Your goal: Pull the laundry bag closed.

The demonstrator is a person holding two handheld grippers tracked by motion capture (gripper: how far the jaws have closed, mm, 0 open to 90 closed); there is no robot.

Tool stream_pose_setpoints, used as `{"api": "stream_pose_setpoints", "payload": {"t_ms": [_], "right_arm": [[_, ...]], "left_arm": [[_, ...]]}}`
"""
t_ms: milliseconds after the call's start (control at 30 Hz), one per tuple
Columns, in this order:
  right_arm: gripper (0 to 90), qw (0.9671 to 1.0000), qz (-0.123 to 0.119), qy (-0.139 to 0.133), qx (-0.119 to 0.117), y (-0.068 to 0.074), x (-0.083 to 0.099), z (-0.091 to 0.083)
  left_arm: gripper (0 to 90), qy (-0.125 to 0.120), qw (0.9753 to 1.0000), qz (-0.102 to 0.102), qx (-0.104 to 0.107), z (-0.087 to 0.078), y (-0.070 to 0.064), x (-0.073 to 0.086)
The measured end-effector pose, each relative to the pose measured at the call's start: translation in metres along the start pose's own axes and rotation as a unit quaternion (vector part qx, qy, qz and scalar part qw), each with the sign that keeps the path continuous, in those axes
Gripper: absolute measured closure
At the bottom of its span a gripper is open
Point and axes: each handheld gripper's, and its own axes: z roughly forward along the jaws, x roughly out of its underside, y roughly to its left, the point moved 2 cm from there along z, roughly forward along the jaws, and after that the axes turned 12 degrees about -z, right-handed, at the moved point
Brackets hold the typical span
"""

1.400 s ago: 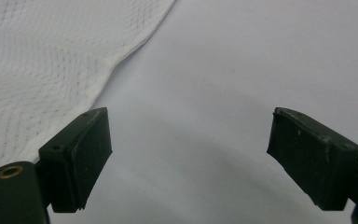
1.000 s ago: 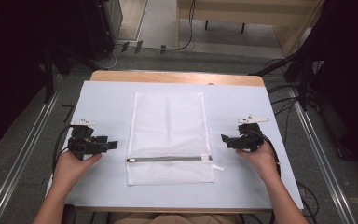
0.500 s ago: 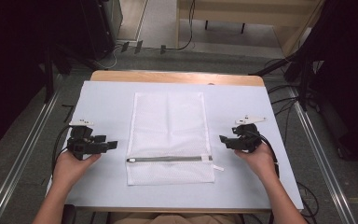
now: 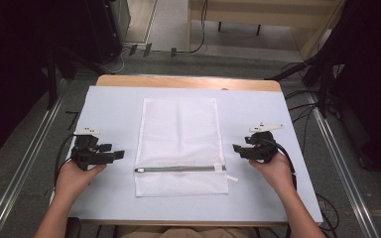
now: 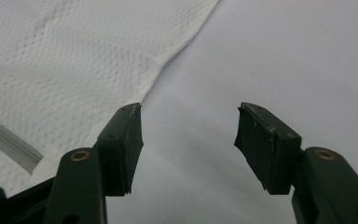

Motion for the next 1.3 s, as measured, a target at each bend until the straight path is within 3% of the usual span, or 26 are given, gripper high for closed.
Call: {"api": "stream_pose_setpoints", "payload": {"t_ms": [433, 633, 800, 1300], "right_arm": [[43.7, 0.9994, -0.026, -0.015, -0.016, 0.013, -0.006, -0.006], [40.4, 0.9981, -0.052, -0.008, -0.031, 0.024, -0.008, -0.003], [39.6, 0.9979, -0.045, -0.003, -0.046, 0.030, -0.013, 0.000], [44.8, 0.9943, -0.072, -0.003, -0.078, 0.051, -0.025, 0.002]], "left_arm": [[34.3, 0.003, 1.0000, -0.002, 0.001, -0.003, -0.001, 0.001], [34.7, -0.002, 1.0000, -0.007, 0.003, -0.004, -0.001, 0.001], [34.7, 0.005, 1.0000, -0.003, 0.002, -0.005, -0.001, 0.003], [37.0, 0.006, 0.9999, -0.010, 0.008, -0.007, -0.001, 0.006]]}}
